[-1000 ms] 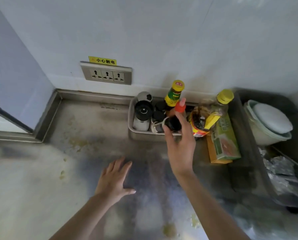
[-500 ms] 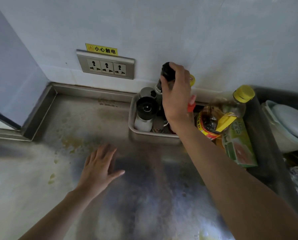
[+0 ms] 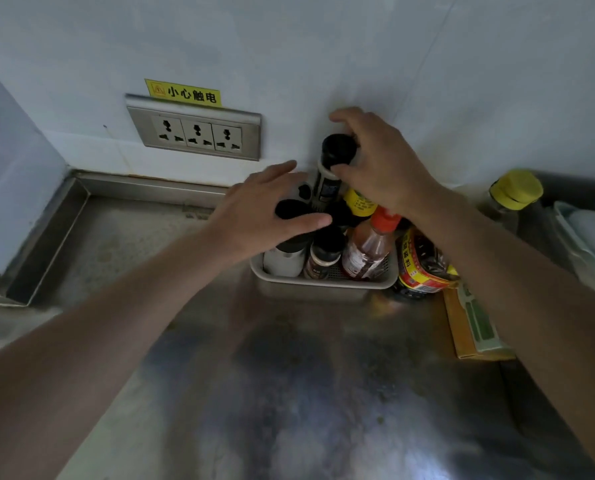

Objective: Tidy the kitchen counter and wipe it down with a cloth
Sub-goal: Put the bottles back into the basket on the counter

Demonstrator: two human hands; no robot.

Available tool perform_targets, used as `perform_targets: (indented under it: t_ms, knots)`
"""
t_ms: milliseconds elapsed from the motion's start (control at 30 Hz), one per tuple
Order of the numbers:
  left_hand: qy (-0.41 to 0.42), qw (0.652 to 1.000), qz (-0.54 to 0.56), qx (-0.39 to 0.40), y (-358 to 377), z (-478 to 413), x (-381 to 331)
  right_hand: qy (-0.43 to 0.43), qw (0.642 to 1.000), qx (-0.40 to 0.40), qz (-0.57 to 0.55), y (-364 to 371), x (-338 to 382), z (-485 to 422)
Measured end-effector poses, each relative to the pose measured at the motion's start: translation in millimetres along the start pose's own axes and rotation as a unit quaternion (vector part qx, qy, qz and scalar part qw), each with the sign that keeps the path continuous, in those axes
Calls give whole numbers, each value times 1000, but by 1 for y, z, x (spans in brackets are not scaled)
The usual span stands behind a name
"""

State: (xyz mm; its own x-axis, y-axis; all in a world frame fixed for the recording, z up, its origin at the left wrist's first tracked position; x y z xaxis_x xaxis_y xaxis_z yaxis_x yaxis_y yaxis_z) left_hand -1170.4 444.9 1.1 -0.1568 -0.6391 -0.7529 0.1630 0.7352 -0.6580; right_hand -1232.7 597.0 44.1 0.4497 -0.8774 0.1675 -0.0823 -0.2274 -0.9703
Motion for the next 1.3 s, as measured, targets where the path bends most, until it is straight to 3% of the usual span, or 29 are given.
perform_targets:
  t_ms: [133, 300, 767, 1067, 1200, 1300]
  knots:
    - [10, 991, -119, 59, 21, -12, 8, -31, 996, 66, 58, 6, -7, -10]
    - [23, 986, -159, 45, 23, -8, 15, -39, 992, 56, 105, 10, -6, -15]
    - [12, 991, -129, 38, 12, -2, 24, -59, 974, 66, 207, 16, -3, -16]
    - [4, 992, -127, 28, 24, -8, 18, -134, 924, 134, 333, 13, 0, -15]
    - [2, 991, -131, 36, 25, -9, 17, -124, 949, 119, 264, 12, -4, -13]
    - [0, 992, -125, 31, 21, -5, 11, -34, 995, 77, 60, -4, -11, 1]
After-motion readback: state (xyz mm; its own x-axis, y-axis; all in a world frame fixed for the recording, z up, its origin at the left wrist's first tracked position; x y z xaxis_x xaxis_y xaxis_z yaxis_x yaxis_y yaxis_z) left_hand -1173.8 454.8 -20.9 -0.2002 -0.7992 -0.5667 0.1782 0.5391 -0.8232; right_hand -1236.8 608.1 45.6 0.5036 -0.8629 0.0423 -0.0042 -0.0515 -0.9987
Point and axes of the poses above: each hand's wrist, its own z-axis away from the middle knuckle, its own y-axis out of the palm, x = y × z, the point moved 3 cm from there along -z, towards the middle knuckle, and after that the axes turned 12 degrees about z, right-handed, at the moved point
